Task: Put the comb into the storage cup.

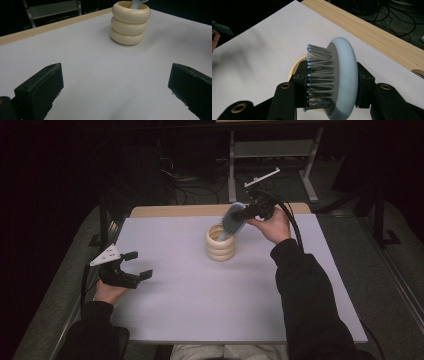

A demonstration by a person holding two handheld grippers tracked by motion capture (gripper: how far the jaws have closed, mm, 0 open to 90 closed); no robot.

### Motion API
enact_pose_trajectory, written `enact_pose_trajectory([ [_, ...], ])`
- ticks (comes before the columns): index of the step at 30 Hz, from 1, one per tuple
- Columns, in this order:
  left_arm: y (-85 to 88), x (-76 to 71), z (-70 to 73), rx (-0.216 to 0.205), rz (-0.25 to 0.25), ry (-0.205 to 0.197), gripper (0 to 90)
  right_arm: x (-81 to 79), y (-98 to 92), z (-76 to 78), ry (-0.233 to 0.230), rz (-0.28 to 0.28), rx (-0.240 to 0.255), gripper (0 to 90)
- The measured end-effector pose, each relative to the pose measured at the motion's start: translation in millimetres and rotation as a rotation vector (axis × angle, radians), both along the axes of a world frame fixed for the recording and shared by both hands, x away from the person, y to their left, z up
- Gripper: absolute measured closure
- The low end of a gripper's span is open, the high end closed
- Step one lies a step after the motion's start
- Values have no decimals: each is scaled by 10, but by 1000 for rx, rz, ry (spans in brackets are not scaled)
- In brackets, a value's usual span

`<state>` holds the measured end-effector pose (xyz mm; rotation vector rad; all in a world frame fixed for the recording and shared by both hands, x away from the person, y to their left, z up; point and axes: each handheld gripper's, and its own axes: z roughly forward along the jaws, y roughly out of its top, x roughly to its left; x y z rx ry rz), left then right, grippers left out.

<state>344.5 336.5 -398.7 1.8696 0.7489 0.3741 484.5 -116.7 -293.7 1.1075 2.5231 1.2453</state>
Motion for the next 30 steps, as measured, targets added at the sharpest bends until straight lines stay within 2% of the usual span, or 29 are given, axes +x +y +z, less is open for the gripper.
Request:
enact_pose_trajectory([
  [4,-3,13,-6,-2,-5,8,0,29,19,-25,18,-27,18,528],
  [8,-7,29,-17,2,-8,16,0,54,18,-47,38,-71,25,463],
  [11,-8,33,-20,2,-11,16,0,62,15,-66,45,-70,24,400],
  [13,-11,36,-23,3,-13,20,0,61,13,-68,46,-79,2,371],
  [17,-22,39,-19,-21,-27,27,0,55,36,-88,43,-85,-41,226],
  [19,-21,37,-17,-19,-28,25,0,48,34,-96,29,-90,-41,146],
  [21,-19,38,-19,-16,-29,28,0,32,21,-93,-5,-101,-20,122],
  [22,-19,39,-20,-15,-31,28,0,27,17,-92,-13,-101,-16,79],
  [23,-21,39,-20,-15,-33,27,0,23,14,-90,-21,-101,-16,19],
  [24,-22,38,-20,-14,-34,27,0,19,14,-88,-29,-111,-27,0],
  [30,-9,35,-8,-18,-30,22,0,-41,-56,-51,-72,-83,11,0],
])
